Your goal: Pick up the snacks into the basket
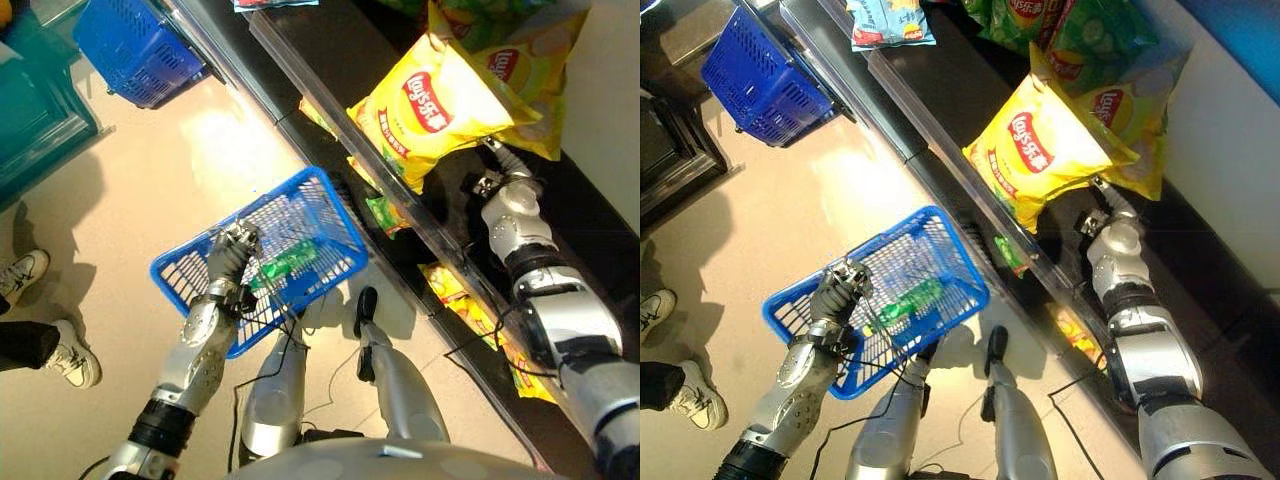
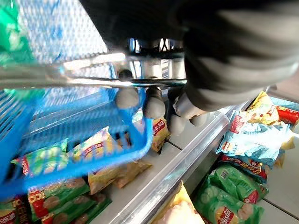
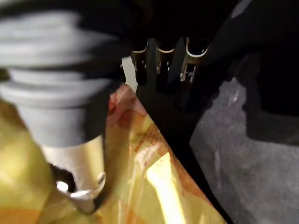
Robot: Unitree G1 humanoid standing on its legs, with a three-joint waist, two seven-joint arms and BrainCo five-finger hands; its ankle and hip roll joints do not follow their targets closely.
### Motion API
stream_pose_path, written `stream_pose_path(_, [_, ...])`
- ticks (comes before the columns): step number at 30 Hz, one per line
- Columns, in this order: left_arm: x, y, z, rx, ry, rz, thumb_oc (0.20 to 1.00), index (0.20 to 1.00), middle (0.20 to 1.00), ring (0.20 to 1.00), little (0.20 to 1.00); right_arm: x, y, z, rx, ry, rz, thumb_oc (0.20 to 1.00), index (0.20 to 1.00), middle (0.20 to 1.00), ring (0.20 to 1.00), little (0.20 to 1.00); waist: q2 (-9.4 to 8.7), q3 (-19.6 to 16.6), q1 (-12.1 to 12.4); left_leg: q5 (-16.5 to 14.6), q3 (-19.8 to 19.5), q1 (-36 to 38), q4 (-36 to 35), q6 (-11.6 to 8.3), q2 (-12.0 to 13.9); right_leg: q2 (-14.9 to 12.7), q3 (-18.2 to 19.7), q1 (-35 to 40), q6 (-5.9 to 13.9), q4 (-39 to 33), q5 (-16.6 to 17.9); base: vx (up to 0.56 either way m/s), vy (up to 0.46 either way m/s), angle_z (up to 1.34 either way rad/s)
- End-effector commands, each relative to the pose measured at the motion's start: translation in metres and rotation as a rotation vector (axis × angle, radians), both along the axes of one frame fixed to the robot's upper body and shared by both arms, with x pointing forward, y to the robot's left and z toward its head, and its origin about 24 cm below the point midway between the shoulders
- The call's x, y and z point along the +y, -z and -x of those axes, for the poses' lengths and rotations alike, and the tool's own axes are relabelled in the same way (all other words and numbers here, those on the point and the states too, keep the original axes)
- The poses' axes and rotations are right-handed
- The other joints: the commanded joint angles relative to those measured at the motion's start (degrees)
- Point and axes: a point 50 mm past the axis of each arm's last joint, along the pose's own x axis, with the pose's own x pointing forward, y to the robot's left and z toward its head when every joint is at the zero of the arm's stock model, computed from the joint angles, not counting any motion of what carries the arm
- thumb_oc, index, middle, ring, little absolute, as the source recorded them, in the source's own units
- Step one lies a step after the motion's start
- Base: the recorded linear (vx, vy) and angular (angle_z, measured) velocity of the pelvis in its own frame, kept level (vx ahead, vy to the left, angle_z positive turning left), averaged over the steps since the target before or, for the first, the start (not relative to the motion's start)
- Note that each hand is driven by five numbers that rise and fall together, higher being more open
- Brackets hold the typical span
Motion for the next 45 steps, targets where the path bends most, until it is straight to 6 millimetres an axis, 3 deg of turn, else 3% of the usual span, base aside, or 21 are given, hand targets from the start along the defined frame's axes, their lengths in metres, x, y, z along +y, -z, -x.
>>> stream_pose_path(1, [-0.009, -0.102, 0.001, -0.509, 0.066, 0.030, 0.200, 0.200, 0.200, 0.200, 0.200, 0.023, -0.027, -0.013, -0.068, -0.127, 0.052, 1.000, 1.000, 1.000, 1.000, 1.000, 0.14, -0.9, 2.0, -1.9, -2.0, -1.7, 1.2, 2.11, -4.5, -5.0, -1.4, 1.8, 7.71, 6.1, -6.7, 0.00, -0.020, 0.03])
stream_pose_path(7, [-0.009, -0.102, 0.001, -0.504, 0.062, 0.035, 0.200, 0.200, 0.200, 0.200, 0.200, 0.035, -0.029, -0.014, -0.087, -0.167, 0.056, 1.000, 1.000, 1.000, 1.000, 1.000, -0.26, -0.7, 1.9, -1.8, -2.5, -1.8, 0.9, 2.05, -4.4, -5.0, -1.8, 1.9, 7.69, 6.0, -6.8, 0.00, -0.003, 0.02])
stream_pose_path(9, [-0.010, -0.102, 0.000, -0.504, 0.067, 0.038, 0.200, 0.200, 0.200, 0.200, 0.200, 0.036, -0.028, -0.015, -0.076, -0.157, 0.058, 0.407, 0.407, 0.407, 0.407, 0.407, -0.15, -0.6, 2.0, -1.9, -2.5, -1.9, 1.0, 2.11, -4.4, -5.0, -1.7, 1.9, 7.61, 6.2, -6.9, 0.00, 0.001, -0.02])
stream_pose_path(10, [-0.010, -0.103, 0.001, -0.507, 0.068, 0.042, 0.200, 0.200, 0.200, 0.200, 0.200, 0.038, -0.029, -0.016, -0.079, -0.162, 0.064, 0.200, 0.200, 0.200, 0.200, 0.200, -0.06, -0.5, 2.1, -1.9, -2.6, -1.8, 1.0, 2.11, -4.5, -5.0, -1.7, 1.9, 7.58, 6.2, -7.0, 0.00, 0.000, 0.00])
stream_pose_path(28, [-0.011, -0.104, 0.000, -0.519, 0.067, 0.043, 0.200, 0.200, 0.200, 0.200, 0.200, 0.047, -0.024, -0.010, -0.112, -0.173, 0.129, 0.200, 0.200, 0.200, 0.200, 0.200, -0.23, -0.6, 1.3, -2.8, -2.0, -1.7, 2.2, 2.50, -5.0, -5.7, -1.6, 2.4, 8.11, 6.3, -6.7, 0.00, 0.010, 0.00])
stream_pose_path(33, [-0.006, -0.102, -0.001, -0.517, 0.031, 0.020, 0.200, 0.200, 0.200, 0.200, 0.200, 0.033, -0.001, 0.019, -0.164, -0.101, 0.172, 0.200, 0.200, 0.200, 0.200, 0.200, -0.44, -1.0, -1.1, -4.2, -0.1, -1.5, 3.7, 3.22, -5.5, -6.3, 0.1, 2.6, 9.09, 6.2, -5.4, 0.00, 0.117, -0.06])
stream_pose_path(37, [0.001, -0.099, -0.001, -0.513, 0.003, -0.008, 0.200, 0.200, 0.200, 0.200, 0.200, 0.007, 0.031, 0.053, -0.115, 0.051, 0.198, 0.200, 0.200, 0.200, 0.200, 0.200, -1.08, -2.7, -3.4, -4.3, 3.8, -0.5, 2.0, 3.66, -4.4, -6.7, 2.0, 1.9, 11.29, 4.0, -0.2, -0.01, 0.140, -0.30])
stream_pose_path(40, [0.013, -0.098, 0.001, -0.508, -0.040, -0.038, 0.200, 0.200, 0.200, 0.200, 0.200, 0.000, 0.046, 0.068, -0.088, 0.096, 0.213, 0.200, 0.200, 0.200, 0.200, 0.200, -1.15, -3.9, -2.4, -4.2, 7.1, 0.2, 2.2, 3.38, -1.0, -7.8, -3.4, 3.5, 11.37, 7.0, -3.2, -0.05, 0.062, -0.99])
stream_pose_path(42, [0.014, -0.091, -0.001, -0.480, -0.041, -0.026, 0.200, 0.200, 0.200, 0.200, 0.200, -0.010, 0.056, 0.079, -0.060, 0.136, 0.216, 0.200, 0.200, 0.200, 0.200, 0.200, -1.23, -5.1, -2.8, -4.2, 8.0, 0.8, 2.2, 3.50, 0.0, -7.4, -2.1, 5.8, 10.88, 10.3, -6.2, -0.05, 0.035, -1.49])
stream_pose_path(44, [0.015, -0.090, -0.002, -0.473, -0.042, -0.029, 0.200, 0.200, 0.200, 0.200, 0.200, -0.014, 0.058, 0.084, -0.055, 0.153, 0.219, 0.200, 0.200, 0.200, 0.200, 0.200, -1.26, -5.8, -2.7, -3.8, 8.5, 0.8, 2.1, 3.77, 0.4, -7.6, -1.4, 6.4, 10.77, 12.1, -6.8, -0.10, 0.021, -0.62])
stream_pose_path(45, [0.018, -0.087, 0.000, -0.459, -0.045, -0.038, 0.200, 0.200, 0.200, 0.200, 0.200, -0.020, 0.063, 0.090, -0.032, 0.174, 0.236, 0.200, 0.200, 0.200, 0.200, 0.200, -0.91, -7.4, -2.4, -4.0, 10.2, 1.0, 2.5, 3.74, 1.8, -9.6, -2.1, 9.1, 10.36, 13.2, -7.8, -0.17, -0.020, -0.61])
